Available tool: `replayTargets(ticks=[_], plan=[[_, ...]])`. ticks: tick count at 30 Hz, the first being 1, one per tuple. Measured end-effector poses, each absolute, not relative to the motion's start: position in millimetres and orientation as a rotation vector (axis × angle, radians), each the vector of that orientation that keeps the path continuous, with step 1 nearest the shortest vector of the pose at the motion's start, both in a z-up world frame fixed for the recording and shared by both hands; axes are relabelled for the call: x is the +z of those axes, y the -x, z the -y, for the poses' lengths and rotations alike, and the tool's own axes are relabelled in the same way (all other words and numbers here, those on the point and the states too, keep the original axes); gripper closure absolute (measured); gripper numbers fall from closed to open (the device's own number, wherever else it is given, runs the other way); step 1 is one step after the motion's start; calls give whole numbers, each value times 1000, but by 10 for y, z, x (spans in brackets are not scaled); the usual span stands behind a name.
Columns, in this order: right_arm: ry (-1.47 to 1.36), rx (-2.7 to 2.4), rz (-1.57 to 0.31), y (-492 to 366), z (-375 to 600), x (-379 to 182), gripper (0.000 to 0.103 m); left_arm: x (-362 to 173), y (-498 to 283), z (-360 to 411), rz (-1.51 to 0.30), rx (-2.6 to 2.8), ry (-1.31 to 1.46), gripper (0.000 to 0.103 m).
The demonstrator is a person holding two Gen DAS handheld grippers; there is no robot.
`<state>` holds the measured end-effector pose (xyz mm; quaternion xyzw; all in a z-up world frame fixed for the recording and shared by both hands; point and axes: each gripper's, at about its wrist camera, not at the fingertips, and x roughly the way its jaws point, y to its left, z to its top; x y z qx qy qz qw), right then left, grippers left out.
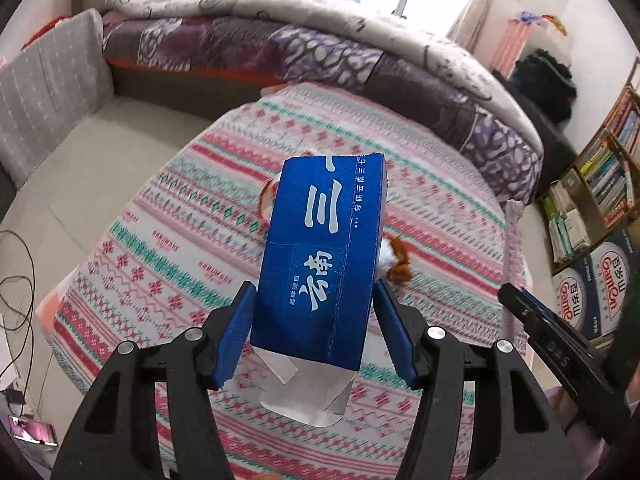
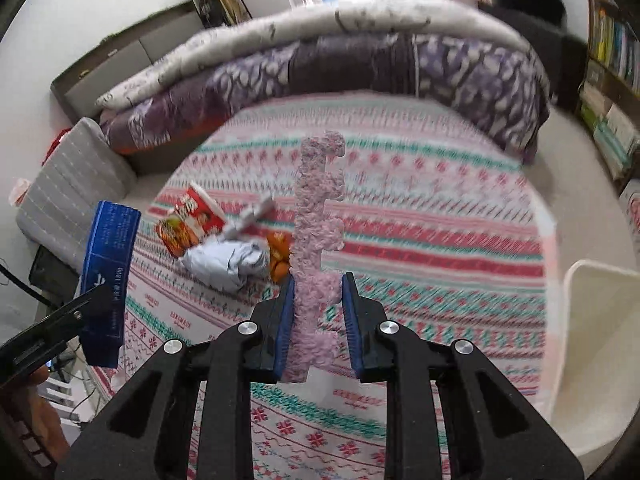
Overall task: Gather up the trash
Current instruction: 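Carry the pink strip over the white bin and open the right tool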
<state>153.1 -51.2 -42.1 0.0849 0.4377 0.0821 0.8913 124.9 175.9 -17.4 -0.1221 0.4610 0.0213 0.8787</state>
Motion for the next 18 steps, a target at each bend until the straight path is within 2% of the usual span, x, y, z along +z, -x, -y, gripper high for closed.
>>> replayTargets(ticks=[8,18], plan=[[-136,97,-843,-1413,839,-253,81,-144,-1289,-1400,-928,13,211,43],[-184,-4,-857,-1358,1353,-234,80,-196,-1330,-958,-926,-46,145,43]])
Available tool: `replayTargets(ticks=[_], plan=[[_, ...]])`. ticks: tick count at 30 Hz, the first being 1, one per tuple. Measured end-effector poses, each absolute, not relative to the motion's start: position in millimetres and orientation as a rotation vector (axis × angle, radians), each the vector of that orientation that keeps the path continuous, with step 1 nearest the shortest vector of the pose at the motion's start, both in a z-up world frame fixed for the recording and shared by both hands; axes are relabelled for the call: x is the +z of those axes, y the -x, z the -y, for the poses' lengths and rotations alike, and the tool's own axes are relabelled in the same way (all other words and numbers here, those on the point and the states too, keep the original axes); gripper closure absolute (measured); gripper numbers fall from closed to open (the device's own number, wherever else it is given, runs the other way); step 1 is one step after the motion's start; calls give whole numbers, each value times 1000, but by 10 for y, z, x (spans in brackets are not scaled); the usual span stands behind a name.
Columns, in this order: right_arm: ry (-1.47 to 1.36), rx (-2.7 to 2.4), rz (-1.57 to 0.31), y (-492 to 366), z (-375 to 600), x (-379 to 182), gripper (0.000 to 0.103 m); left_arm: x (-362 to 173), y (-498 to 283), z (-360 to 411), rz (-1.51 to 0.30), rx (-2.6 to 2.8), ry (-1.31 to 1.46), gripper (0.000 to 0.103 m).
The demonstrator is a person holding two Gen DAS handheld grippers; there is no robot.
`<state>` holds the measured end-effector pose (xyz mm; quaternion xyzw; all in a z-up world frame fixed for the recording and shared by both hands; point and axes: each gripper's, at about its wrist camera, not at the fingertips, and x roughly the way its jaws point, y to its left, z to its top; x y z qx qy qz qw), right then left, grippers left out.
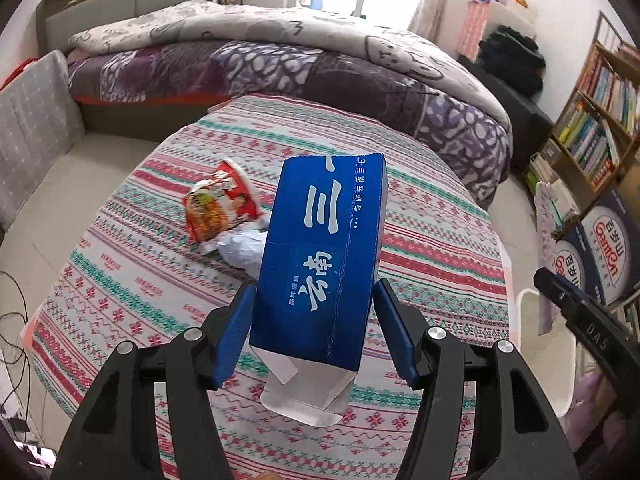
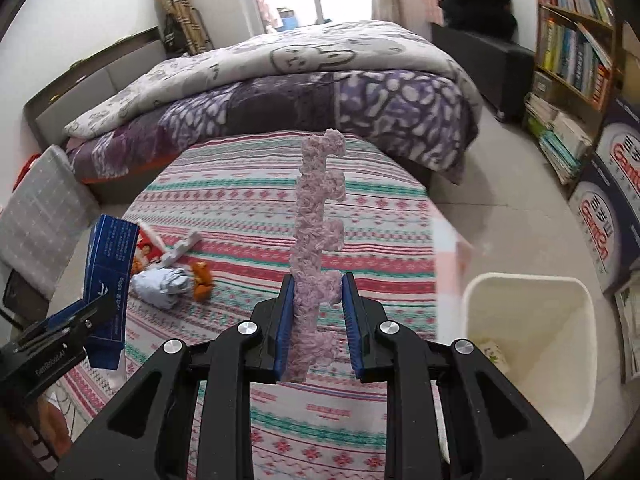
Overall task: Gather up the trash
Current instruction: 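Carry the pink strip over the white bin and open the right tool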
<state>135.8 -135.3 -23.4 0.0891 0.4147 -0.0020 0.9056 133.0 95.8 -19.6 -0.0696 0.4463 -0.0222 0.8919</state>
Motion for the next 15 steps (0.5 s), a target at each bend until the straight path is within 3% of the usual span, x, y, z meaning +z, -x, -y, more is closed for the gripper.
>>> replayTargets(ticks=[15], plan=[[-309,-202,-884,-1239,2152,-290,80,-309,-1295,-375,-940,-123,45,43]])
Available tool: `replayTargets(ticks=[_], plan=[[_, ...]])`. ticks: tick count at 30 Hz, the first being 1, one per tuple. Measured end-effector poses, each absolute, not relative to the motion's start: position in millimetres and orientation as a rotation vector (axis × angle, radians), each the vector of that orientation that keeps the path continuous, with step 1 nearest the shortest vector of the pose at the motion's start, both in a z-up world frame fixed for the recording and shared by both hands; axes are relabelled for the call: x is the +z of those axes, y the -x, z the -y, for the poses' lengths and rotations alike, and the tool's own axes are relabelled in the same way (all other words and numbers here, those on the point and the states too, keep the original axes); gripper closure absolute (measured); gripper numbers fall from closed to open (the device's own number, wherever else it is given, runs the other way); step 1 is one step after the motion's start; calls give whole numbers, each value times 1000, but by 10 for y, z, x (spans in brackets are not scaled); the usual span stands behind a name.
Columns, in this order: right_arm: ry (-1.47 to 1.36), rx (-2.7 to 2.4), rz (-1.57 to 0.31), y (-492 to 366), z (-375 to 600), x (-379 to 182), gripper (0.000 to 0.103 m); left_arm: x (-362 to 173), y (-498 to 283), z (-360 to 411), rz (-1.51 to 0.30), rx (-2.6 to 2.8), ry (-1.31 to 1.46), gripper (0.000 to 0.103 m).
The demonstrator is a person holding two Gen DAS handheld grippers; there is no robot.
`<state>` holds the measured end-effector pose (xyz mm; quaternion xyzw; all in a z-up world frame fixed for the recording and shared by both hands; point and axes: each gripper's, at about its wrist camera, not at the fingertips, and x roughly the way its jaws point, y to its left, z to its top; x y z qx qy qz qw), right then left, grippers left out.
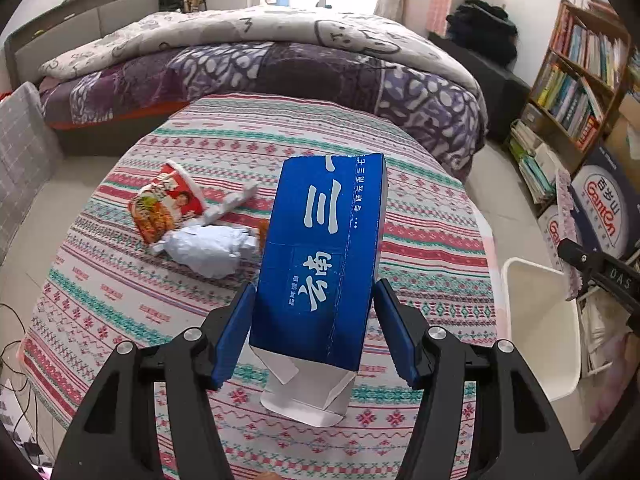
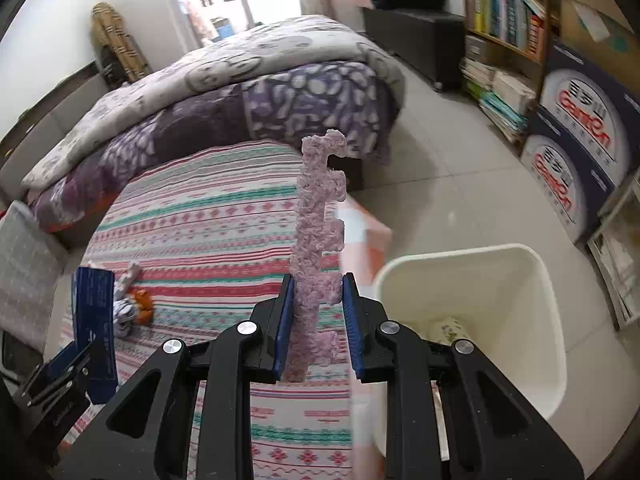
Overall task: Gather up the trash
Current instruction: 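Carry the pink strip over the white bin and open the right tool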
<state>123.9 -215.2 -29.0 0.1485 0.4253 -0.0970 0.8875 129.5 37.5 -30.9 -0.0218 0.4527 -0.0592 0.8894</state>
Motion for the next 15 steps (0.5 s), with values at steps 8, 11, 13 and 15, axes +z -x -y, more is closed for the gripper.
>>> replayTargets(ticks=[8,11,13,15], plan=[[-334,-328,-897,-1149,2529,-347,80,-335,-1275,-34,-950,-201,26,43],[-334,-367,-889,-1102,2639,-340,77,-355,-1237,150,-960,-259,29,43],[-326,-392,-880,-1072,2695,-322,70,-382,-1210,304,-969,-296,25,43],[-327,-422,-866,-1028,2768,-306,55,-406,-1180,431,-978,-329,24,43]])
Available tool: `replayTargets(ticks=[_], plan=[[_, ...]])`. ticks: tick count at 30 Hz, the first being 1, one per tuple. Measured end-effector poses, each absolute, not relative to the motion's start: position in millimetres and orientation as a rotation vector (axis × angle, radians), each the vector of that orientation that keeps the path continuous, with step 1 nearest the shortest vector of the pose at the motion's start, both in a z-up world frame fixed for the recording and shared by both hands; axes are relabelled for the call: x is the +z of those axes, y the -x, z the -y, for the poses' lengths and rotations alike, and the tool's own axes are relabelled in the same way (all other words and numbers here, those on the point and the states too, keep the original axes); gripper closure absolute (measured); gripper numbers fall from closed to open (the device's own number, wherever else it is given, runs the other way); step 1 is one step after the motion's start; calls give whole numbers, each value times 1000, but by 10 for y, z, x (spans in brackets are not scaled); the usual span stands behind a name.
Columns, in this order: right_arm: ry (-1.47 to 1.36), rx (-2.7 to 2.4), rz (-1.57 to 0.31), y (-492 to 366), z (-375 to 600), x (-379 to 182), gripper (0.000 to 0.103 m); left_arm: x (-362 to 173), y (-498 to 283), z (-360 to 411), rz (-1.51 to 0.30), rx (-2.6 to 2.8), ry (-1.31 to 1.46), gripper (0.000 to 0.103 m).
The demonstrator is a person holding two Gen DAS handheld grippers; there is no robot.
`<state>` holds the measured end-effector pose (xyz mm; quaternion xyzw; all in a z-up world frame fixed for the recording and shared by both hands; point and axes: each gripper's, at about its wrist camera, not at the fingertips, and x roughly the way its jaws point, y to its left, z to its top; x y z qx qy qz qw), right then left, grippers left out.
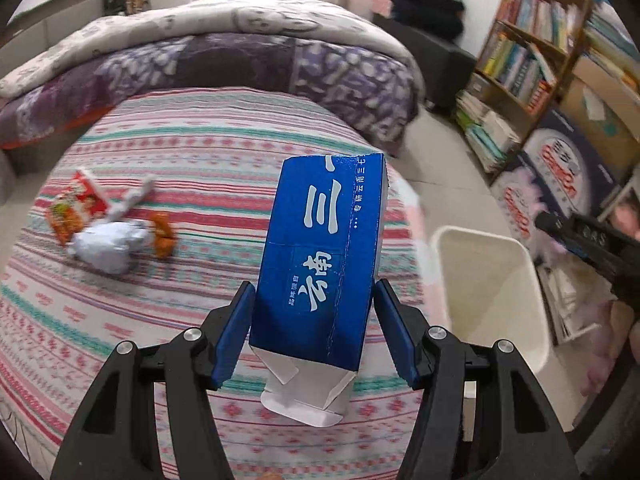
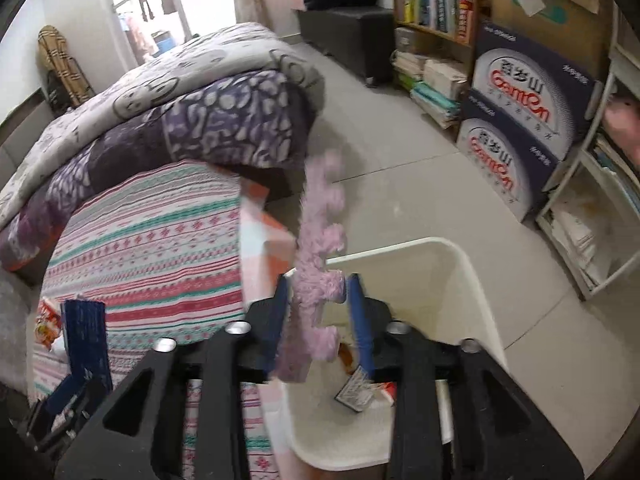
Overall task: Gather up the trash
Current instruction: 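Carry the pink strip over the white bin and open the right tool, then carry the blue box over the white bin and open the left tool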
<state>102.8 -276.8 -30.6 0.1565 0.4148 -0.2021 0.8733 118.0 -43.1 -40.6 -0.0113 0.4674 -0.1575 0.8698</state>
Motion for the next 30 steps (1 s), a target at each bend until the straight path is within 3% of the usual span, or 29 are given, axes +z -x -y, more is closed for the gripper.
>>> replayTargets(ticks=[4,10,23,26,30], plan=[[-368,-460,-848,-944,2960,-286,38,-457,-1122,720,-1000,-405,27,42],[-420,-504,-819,-821,3248,-230,27,-538,-1044,1141,-1044,-516,41,42],[-513,-515,-754,-702,3502,-39,17,-631,-901,1695,-1122,-730,115,39],[-531,-506,-755,-732,3489,-31,17,-633,-916,1687,-1129,-759,153,27],[-535,-480,-770,-794,3384,-53,16,-570,-1030,1476,-1108,-669,179,25]])
